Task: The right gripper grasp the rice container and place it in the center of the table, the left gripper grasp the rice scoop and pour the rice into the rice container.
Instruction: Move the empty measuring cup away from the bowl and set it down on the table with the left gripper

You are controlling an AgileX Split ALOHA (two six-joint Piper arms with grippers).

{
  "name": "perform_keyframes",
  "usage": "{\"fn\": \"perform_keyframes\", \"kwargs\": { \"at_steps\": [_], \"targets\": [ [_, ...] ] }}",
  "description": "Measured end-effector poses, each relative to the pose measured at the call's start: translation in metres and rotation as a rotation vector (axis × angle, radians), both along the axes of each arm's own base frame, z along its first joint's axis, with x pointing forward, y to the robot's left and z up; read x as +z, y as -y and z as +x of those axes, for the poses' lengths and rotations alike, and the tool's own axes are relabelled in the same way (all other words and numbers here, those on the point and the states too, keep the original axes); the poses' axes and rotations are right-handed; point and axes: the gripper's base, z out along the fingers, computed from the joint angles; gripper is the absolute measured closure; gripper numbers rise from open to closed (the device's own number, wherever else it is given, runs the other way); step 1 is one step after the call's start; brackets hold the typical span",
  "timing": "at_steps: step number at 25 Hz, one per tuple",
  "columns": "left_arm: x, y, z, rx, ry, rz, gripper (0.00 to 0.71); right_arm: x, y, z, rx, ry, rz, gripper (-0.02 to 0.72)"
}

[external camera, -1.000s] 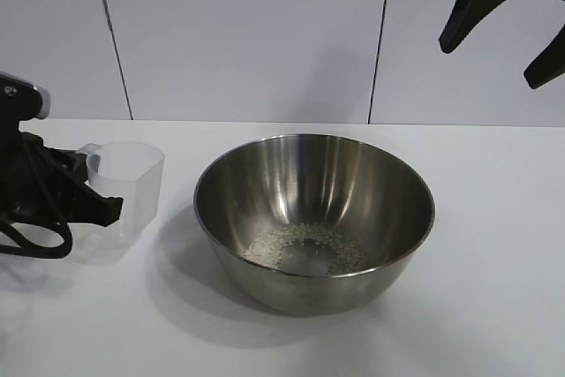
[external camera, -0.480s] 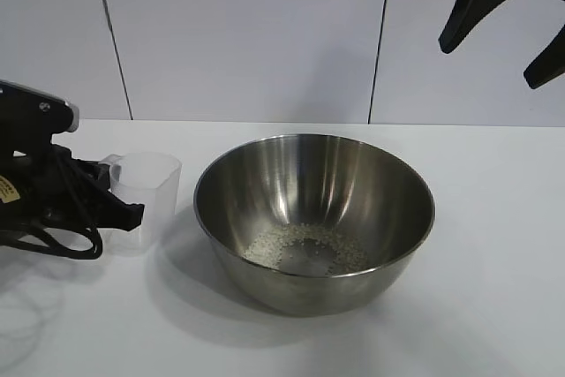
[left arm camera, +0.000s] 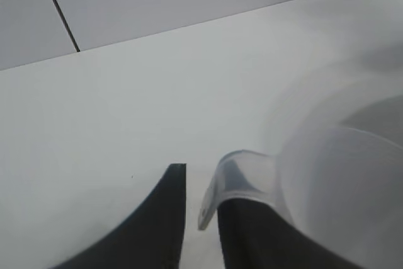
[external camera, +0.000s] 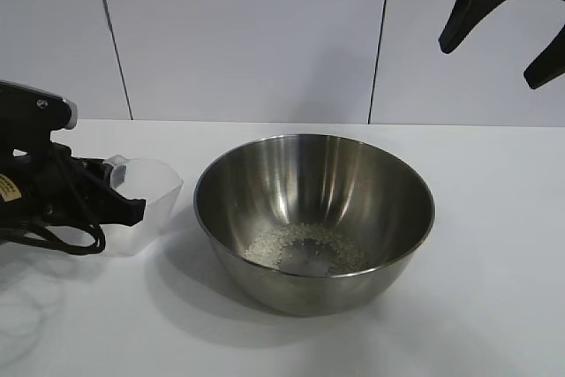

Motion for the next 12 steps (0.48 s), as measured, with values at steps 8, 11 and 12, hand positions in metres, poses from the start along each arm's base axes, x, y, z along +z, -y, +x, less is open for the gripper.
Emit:
{"fn": "perform_keyframes", "kwargs": {
  "at_steps": [8,11,12],
  "targets": [
    [0.0001,-0.0003,0.0001,0.004,0.001,-0.001,0.42,0.0,0.0,0.0,0.0,0.0,0.0,0.064],
    [0.0001,-0.0016,0.0005,0.02,0.0,-0.002,0.413,-0.0001,0.0,-0.0002,0.001,-0.002,0.0,0.064],
    [0.0,-0.0028,0.0008,0.035,-0.001,-0.004,0.413,-0.0001,-0.0001,-0.0004,0.002,-0.004,0.0,0.064]
  ]
}}
